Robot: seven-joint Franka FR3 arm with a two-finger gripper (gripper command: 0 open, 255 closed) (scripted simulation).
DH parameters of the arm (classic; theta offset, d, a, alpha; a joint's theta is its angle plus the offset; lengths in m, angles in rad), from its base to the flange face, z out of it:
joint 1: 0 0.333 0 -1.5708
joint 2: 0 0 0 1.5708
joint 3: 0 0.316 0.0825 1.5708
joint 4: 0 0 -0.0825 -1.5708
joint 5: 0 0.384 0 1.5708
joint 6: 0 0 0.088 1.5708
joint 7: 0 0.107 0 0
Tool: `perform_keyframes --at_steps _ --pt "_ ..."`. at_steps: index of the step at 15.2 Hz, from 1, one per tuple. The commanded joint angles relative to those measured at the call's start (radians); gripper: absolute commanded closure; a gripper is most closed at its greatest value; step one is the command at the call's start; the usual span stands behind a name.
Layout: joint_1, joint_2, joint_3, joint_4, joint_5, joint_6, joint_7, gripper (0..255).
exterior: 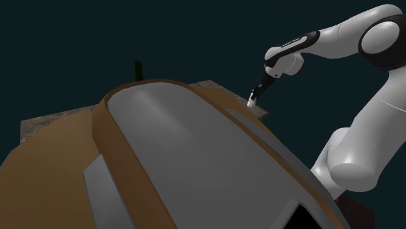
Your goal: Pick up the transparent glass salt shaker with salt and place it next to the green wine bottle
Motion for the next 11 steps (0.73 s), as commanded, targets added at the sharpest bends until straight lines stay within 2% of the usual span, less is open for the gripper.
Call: perform_keyframes --at_steps 1,11 --pt "-0.001 -0.021 0.003 0.011 -0.026 -0.022 0.024 255" --pt "-0.01 -0.096 0.022 0.085 -0.115 -0.14 0.108 255"
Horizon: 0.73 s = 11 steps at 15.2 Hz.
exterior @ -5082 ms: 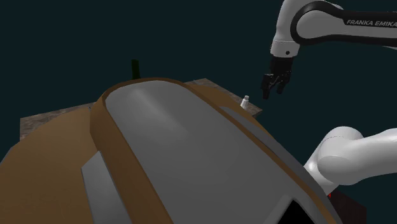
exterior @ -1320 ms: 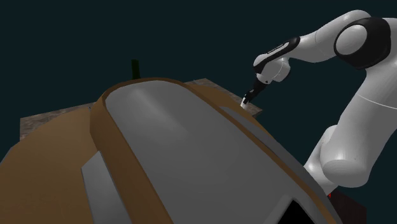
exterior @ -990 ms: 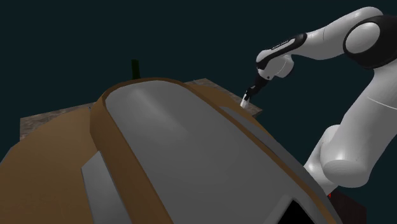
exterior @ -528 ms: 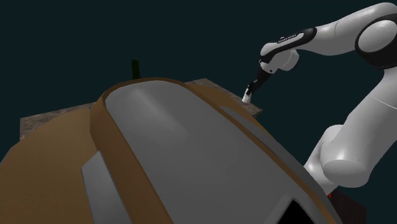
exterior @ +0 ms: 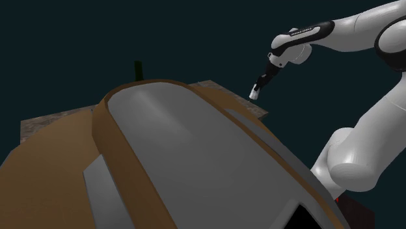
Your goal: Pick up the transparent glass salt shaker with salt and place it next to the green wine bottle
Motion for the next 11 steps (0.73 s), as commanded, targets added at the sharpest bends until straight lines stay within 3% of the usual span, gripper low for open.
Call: perform_keyframes --at_steps 1,11 --pt "-0.001 -0.013 0.005 0.016 -0.014 -0.024 0.016 255" --pt "-0.006 -0.055 0.024 0.116 -0.058 -0.15 0.069 255"
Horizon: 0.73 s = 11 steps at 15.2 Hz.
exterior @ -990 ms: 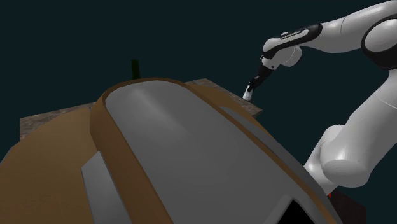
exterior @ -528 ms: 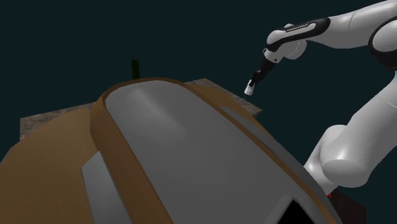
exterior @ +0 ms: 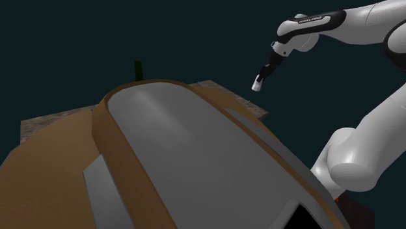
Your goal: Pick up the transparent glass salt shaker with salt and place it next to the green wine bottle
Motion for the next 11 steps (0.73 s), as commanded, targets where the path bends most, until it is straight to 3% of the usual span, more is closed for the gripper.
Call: perform_keyframes --at_steps 1,11 --pt "-0.002 -0.013 0.006 0.019 -0.012 -0.028 0.013 255" --pt "0.0 -0.024 0.016 0.143 -0.026 -0.158 0.045 255"
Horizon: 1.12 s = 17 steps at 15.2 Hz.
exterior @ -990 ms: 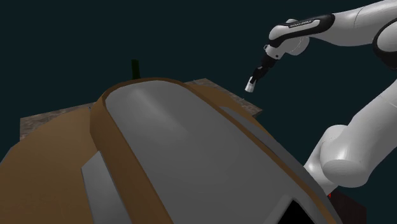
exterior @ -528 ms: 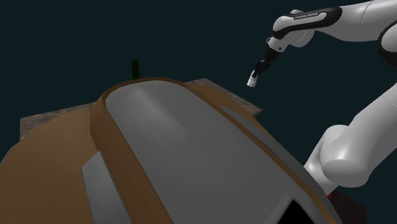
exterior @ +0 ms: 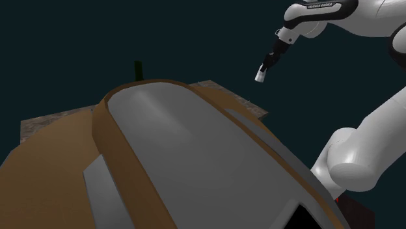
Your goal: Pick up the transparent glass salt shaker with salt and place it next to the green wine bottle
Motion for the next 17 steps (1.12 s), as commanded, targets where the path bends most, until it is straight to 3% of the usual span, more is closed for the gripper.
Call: perform_keyframes --at_steps 1,17 --pt "0.0 -0.001 0.002 0.025 -0.002 -0.026 0.005 255" --pt "0.008 0.048 -0.01 0.283 0.025 -0.245 0.022 255"
